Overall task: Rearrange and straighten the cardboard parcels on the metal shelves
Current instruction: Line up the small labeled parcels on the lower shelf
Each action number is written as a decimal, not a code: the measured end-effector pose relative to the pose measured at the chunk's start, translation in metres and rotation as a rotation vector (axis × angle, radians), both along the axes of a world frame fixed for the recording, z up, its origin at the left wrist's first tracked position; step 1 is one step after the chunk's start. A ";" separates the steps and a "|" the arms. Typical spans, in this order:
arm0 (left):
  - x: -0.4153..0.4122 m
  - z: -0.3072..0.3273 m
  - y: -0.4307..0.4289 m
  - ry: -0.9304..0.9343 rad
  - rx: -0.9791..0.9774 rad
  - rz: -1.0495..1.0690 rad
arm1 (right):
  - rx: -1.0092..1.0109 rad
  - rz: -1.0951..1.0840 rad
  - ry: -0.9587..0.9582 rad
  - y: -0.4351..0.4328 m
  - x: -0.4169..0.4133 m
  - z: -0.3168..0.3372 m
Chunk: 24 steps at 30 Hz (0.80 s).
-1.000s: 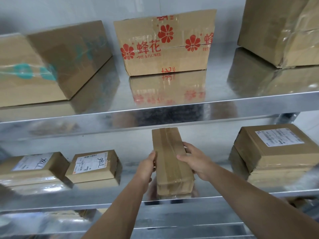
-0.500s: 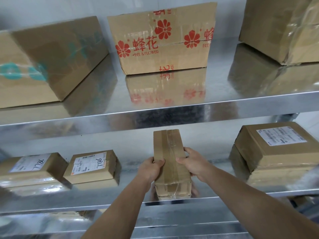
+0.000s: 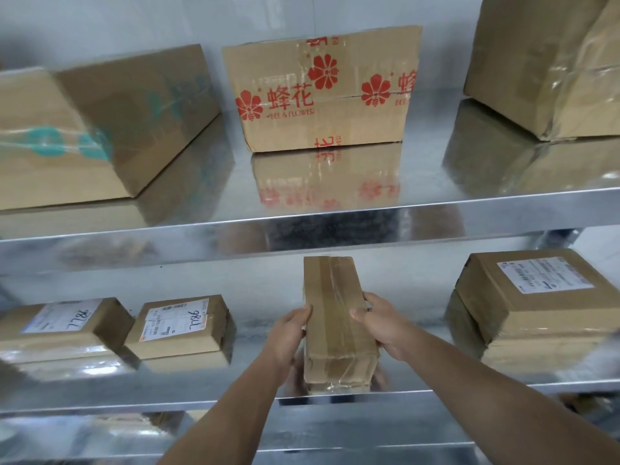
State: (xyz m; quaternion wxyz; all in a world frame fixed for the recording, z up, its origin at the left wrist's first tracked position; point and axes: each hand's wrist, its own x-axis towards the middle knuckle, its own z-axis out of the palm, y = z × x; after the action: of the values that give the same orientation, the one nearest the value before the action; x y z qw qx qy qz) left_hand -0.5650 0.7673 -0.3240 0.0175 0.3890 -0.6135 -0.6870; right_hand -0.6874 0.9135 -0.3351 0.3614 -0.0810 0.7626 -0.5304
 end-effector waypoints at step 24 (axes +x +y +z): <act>-0.003 0.002 -0.009 0.124 0.018 0.058 | -0.084 -0.154 -0.075 -0.004 0.014 -0.029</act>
State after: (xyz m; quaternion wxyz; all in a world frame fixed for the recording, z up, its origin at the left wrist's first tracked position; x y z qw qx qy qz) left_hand -0.5681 0.7585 -0.3225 0.0719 0.3633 -0.5937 -0.7144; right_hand -0.6729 0.9095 -0.3638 0.3442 -0.0170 0.7295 -0.5908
